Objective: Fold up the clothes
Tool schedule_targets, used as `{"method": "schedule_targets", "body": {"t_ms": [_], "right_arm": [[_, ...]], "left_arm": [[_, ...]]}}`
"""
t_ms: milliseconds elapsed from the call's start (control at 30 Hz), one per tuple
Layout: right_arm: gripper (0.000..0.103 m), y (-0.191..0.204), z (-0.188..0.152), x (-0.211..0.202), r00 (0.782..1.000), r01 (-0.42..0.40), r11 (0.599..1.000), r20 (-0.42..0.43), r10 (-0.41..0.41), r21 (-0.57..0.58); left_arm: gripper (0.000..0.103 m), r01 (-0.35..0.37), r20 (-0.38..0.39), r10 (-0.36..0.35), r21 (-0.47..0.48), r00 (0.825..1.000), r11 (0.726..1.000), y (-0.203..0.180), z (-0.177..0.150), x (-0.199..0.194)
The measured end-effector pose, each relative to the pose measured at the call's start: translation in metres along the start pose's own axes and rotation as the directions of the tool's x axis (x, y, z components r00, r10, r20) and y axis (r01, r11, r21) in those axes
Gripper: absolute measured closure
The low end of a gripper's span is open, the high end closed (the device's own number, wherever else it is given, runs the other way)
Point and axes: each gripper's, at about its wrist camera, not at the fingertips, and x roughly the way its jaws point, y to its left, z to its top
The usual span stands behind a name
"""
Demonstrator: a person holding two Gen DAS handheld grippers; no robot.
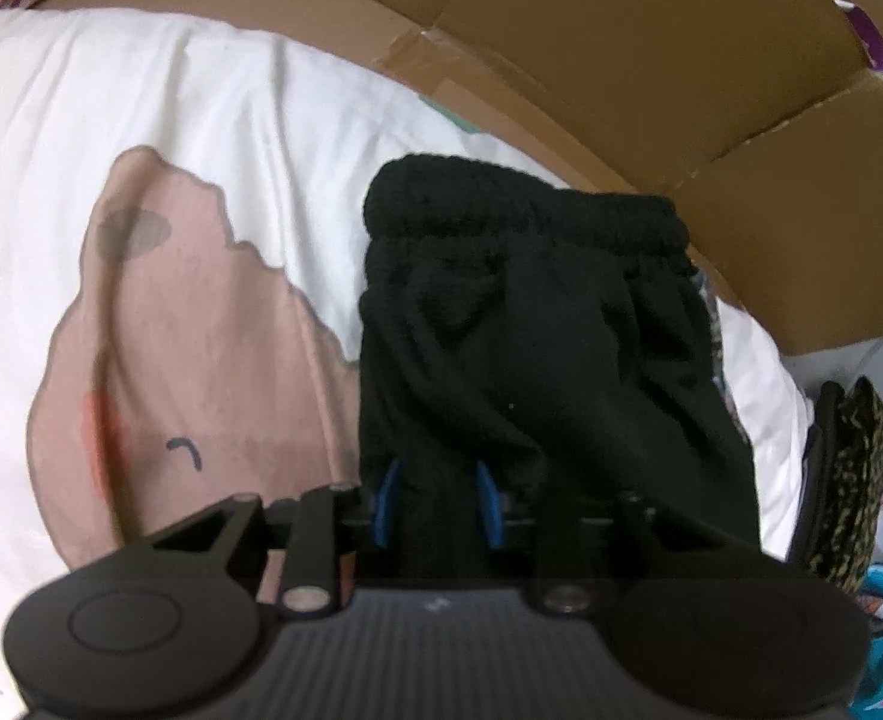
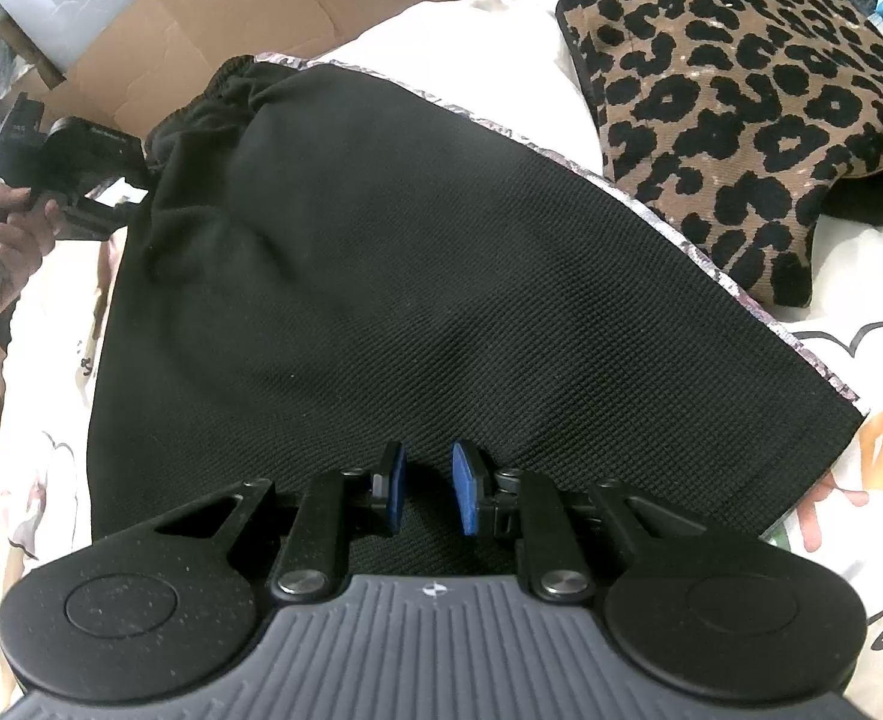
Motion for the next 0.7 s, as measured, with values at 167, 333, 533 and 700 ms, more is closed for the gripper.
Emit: {"method": "schedule_targets", "body": {"t_ms": [167,333,533,700], "right_arm": [[0.079,0.000,-0.001,0.000,1.000,-0.006,1.000,0.001,0.006,-0.003],[0.079,0.001,-0.001,0.000,1.000,-0.008,1.000,0.000,0.008,-0.007],[0.079,0.002,-0.002,0.001,1.000,-0.009,1.000,0.000,0.009,-0.010],[0.079,0.003,-0.003,0.001,1.000,-0.008,1.000,0.001,0.008,-0.020]], "left_arm": [[0.073,-0.032,0.002,0.032,0.026,0.999,0.999,-0.006,-0.002,0.005],[0.073,-0.095,0.010,0.094,0.079,0.995,0.992,-0.020,-0.004,0.013],[0.074,-0.181,-0.003,0.184,0.176,0.983,0.968,-0.038,-0.003,0.024],[0.083,-0.215,-0.015,0.223,0.216,0.975,0.953,-0.043,0.000,0.028]]}}
